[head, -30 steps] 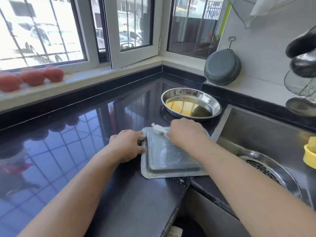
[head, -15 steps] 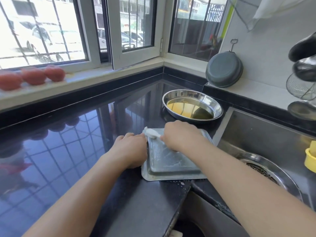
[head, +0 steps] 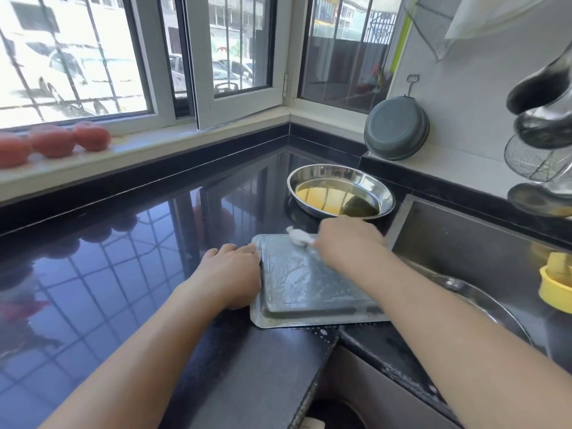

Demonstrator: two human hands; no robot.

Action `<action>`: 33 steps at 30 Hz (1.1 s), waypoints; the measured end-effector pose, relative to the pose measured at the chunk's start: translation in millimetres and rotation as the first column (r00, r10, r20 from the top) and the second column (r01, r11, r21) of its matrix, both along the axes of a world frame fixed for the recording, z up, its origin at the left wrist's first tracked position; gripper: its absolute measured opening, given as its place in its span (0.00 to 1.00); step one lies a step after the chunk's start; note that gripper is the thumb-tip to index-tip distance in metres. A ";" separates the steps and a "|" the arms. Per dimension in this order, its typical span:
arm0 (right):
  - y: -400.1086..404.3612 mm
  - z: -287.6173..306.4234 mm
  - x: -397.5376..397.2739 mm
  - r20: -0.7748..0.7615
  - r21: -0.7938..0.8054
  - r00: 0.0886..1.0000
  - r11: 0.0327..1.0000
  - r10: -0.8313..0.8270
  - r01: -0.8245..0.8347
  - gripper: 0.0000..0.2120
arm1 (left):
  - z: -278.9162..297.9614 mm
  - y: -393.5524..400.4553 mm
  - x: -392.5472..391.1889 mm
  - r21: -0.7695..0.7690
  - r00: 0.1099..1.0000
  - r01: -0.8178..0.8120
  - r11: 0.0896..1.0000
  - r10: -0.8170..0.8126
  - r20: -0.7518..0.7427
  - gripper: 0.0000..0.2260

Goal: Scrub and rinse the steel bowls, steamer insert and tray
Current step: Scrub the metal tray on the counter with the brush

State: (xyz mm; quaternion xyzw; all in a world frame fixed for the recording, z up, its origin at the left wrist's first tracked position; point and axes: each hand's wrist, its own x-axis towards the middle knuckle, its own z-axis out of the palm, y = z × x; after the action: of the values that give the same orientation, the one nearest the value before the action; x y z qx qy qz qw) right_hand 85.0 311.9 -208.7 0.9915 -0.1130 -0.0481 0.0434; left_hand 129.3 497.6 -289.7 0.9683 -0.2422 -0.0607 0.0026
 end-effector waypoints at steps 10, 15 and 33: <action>17.4 2.6 53.8 -0.044 -0.068 0.990 0.988 0.138 -0.140 0.04 | -2.3 0.4 -3.5 0.031 0.997 0.013 0.999 -0.016 0.081 0.16; -9.5 2.0 35.7 -0.068 -0.052 0.996 0.997 0.056 -0.060 0.12 | 1.3 -3.5 -6.1 0.062 0.996 0.004 0.998 -0.010 0.090 0.16; -82.6 -1.3 -18.6 -0.030 0.025 0.982 0.982 -0.187 0.188 0.14 | -1.3 -7.3 -12.3 0.082 0.986 -0.017 0.997 0.003 0.164 0.16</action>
State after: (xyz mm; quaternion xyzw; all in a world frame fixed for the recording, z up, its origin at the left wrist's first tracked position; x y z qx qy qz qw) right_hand 66.4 229.4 -210.0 0.9762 -0.2044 -0.0672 0.0263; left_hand 117.0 490.3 -291.0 0.9705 -0.2339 0.0090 -0.0571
